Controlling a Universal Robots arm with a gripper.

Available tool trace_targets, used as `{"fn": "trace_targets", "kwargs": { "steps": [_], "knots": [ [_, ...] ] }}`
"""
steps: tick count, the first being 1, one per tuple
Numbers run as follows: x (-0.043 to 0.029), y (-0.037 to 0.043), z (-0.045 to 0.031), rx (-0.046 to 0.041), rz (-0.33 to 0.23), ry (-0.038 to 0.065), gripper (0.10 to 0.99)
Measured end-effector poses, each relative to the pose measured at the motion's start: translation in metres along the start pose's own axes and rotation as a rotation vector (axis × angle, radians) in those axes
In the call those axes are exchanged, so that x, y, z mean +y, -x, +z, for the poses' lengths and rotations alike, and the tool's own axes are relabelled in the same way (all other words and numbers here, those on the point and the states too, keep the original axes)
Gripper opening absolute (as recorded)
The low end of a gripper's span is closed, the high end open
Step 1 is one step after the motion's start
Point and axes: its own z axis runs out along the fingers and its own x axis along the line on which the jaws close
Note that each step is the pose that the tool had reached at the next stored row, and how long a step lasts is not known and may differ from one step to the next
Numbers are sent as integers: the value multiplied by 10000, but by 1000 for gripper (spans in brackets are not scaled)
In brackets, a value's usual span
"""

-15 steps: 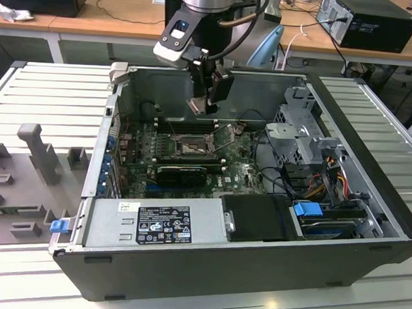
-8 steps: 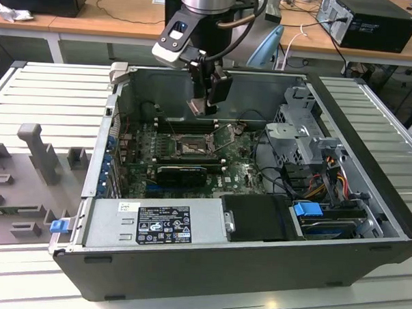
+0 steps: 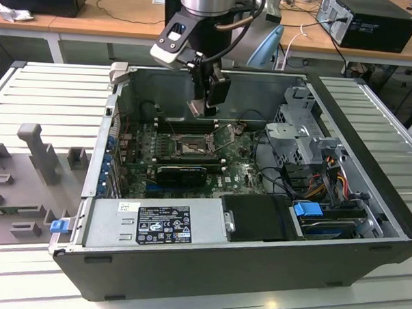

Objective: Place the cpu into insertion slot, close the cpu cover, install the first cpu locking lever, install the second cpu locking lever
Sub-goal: 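Place the cpu into insertion slot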

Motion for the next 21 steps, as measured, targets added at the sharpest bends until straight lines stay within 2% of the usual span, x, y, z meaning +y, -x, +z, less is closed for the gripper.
{"fn": "trace_targets", "kwargs": {
  "steps": [21],
  "knots": [
    [-5,1,55,-66,793,13,525]
  ]
}}
